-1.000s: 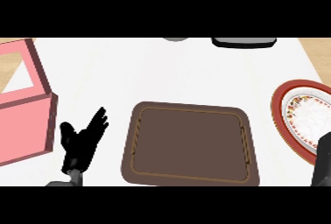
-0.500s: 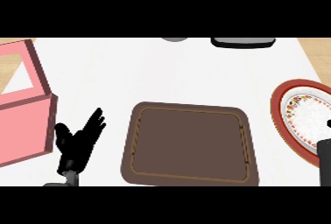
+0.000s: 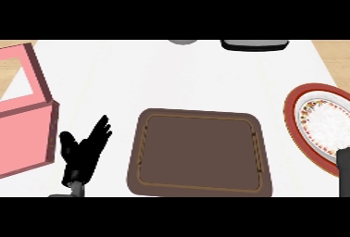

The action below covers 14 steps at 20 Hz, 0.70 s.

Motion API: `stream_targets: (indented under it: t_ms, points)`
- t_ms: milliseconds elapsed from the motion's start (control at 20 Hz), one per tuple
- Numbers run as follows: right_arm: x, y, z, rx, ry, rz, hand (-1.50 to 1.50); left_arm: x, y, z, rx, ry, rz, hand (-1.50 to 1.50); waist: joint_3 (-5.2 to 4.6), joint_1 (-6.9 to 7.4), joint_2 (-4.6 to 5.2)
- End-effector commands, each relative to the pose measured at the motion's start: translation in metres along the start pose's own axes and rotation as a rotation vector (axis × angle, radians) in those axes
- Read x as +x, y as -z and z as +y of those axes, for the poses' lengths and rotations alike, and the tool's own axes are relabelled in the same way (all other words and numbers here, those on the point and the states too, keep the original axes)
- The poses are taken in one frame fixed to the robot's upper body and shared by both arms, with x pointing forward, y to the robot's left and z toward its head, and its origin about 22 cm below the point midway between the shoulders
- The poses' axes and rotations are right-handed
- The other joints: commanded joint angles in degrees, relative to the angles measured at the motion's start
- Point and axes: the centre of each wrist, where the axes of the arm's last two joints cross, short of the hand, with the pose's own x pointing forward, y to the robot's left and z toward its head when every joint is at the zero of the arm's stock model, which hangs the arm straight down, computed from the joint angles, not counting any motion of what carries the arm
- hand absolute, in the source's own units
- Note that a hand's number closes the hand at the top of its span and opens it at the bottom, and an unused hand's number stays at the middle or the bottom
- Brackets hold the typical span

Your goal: Pick the tomato from the tray and place it in the plate

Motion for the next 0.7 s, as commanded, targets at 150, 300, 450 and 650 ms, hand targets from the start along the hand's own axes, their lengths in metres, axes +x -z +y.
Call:
stream_targets:
  t_ms: [150, 300, 450, 650]
  points:
    - [-0.017, -0.039, -0.046, 0.035, 0.222, 0.092, -1.5, -0.006, -0.003, 0.01, 0.022, -0.001, 0.025, 0.0, -0.12, -1.11, -0.44]
    - [-0.019, -0.059, -0.071, 0.106, 0.285, 0.074, -1.5, -0.006, 0.002, -0.013, 0.014, -0.006, -0.002, 0.0, -0.14, -0.84, -0.24]
    - [-0.038, -0.074, -0.101, 0.177, 0.29, 0.056, -1.5, 0.014, 0.0, -0.005, 0.014, 0.005, 0.006, 0.0, -0.15, -0.66, -0.28]
    - [-0.06, -0.097, -0.113, 0.228, 0.262, 0.042, -1.5, -0.001, -0.004, -0.006, -0.012, 0.001, -0.001, 0.0, -0.19, -0.06, -0.01]
